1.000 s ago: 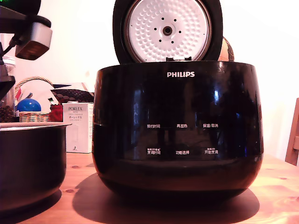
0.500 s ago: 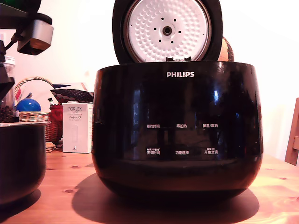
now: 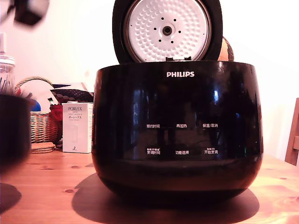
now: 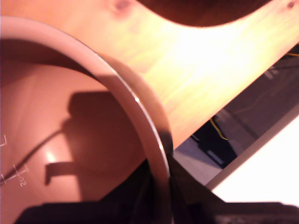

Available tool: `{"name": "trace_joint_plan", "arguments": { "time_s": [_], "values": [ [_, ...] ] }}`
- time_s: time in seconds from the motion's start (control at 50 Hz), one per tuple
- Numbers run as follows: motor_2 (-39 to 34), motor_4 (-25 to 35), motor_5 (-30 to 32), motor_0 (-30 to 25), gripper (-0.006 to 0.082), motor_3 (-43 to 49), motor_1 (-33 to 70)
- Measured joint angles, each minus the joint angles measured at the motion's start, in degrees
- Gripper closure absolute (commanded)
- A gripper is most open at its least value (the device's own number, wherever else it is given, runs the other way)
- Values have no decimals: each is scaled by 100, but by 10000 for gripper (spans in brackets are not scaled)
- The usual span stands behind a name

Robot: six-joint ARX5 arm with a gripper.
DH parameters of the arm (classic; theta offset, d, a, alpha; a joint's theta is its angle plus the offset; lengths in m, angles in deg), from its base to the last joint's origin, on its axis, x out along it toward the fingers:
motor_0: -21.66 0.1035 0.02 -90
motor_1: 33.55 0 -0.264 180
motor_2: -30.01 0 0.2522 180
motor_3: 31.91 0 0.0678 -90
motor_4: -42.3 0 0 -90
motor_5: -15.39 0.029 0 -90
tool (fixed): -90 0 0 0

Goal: Pick up the metallic pot next to the rice cooker

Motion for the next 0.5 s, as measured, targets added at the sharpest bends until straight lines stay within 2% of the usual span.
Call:
{"name": "trace_joint_plan", "arguments": {
  "time_s": [0.22,0.5],
  "values": [
    [892,-400,39,2,791,778,0],
    [1532,-452,136,-31,791,807,0]
  ]
}}
